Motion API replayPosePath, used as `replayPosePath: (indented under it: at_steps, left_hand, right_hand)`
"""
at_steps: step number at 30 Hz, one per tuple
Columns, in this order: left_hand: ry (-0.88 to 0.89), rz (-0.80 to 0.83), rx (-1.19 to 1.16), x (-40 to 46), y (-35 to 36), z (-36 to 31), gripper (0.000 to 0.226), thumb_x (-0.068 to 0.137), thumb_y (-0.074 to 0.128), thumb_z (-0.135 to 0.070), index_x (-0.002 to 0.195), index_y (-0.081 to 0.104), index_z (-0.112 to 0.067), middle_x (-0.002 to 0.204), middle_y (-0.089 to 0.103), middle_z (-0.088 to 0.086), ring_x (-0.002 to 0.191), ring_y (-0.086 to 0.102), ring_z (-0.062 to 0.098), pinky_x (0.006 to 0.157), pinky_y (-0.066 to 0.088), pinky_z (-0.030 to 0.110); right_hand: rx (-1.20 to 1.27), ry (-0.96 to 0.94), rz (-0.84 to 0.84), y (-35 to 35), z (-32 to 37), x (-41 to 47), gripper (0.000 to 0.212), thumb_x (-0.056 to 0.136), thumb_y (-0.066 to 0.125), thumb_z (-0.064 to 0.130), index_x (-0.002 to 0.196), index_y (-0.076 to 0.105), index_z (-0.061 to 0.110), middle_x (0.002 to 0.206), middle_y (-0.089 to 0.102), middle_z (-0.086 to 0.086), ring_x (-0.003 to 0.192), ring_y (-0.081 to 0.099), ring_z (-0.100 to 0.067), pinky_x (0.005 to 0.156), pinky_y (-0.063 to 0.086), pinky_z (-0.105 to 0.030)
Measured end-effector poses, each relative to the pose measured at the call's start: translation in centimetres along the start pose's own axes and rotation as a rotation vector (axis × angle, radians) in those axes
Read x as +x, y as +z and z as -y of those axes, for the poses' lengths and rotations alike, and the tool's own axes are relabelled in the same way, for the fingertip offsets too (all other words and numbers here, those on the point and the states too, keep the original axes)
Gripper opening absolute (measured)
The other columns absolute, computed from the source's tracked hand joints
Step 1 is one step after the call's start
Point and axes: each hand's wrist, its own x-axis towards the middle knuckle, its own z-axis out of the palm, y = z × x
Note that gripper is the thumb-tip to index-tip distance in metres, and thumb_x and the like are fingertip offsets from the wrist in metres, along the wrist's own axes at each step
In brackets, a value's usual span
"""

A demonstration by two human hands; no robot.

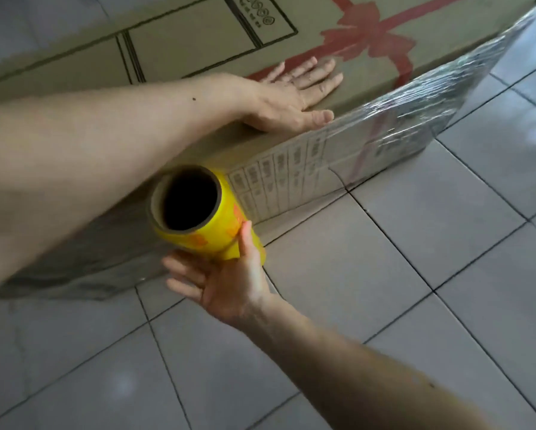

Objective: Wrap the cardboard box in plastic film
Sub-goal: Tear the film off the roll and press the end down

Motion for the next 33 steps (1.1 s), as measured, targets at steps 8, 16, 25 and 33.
replayPosePath:
  at_steps: [8, 16, 25, 33]
  left_hand:
    - [-0.141, -0.185, -0.151, -12.4, 4.8, -0.6, 0.126, 0.055, 0.026, -0.101, 0.157, 0.009, -0.03, 0.161, 0.007, -0.016, 0.144, 0.006, 0.001, 0.116, 0.005, 0.025]
    - [-0.384, -0.441, -0.017, -16.1, 8.5, -3.3, 0.102, 0.045, 0.054, -0.081, 0.131, 0.047, -0.026, 0.122, 0.037, -0.007, 0.112, 0.029, 0.009, 0.096, 0.034, 0.028]
    - [-0.505, -0.394, -0.045, -15.2, 8.7, -4.2, 0.079, 0.055, 0.058, -0.056, 0.127, 0.042, -0.027, 0.126, 0.036, -0.008, 0.123, 0.024, 0.014, 0.091, 0.028, 0.029]
    - [-0.517, -0.445, -0.091, -14.7, 9.4, -3.9, 0.076, 0.053, 0.059, -0.055, 0.125, 0.046, -0.033, 0.121, 0.038, -0.008, 0.12, 0.025, 0.013, 0.095, 0.034, 0.033]
  right_hand:
    - [-0.847, 0.145, 0.045, -5.8, 4.6, 1.3, 0.133, 0.062, 0.006, 0.098, 0.13, 0.057, -0.004, 0.126, 0.064, -0.021, 0.115, 0.064, -0.028, 0.092, 0.048, -0.038]
    - [-1.37, -0.142, 0.043, -6.7, 7.6, 1.2, 0.112, 0.069, 0.009, 0.09, 0.081, 0.075, 0.001, 0.087, 0.075, -0.02, 0.075, 0.071, -0.026, 0.072, 0.052, -0.031]
    - [-1.836, -1.907, 0.161, -3.7, 16.8, 0.0, 0.046, 0.081, 0.072, 0.037, 0.114, 0.058, 0.008, 0.116, 0.051, -0.005, 0.07, 0.053, -0.003, 0.057, 0.049, -0.021]
    - [-1.674, -1.978, 0.258, -0.9, 17.7, 3.5, 0.025, 0.086, 0.07, 0.033, 0.09, 0.077, 0.009, 0.095, 0.058, -0.008, 0.075, 0.059, -0.014, 0.061, 0.053, -0.04]
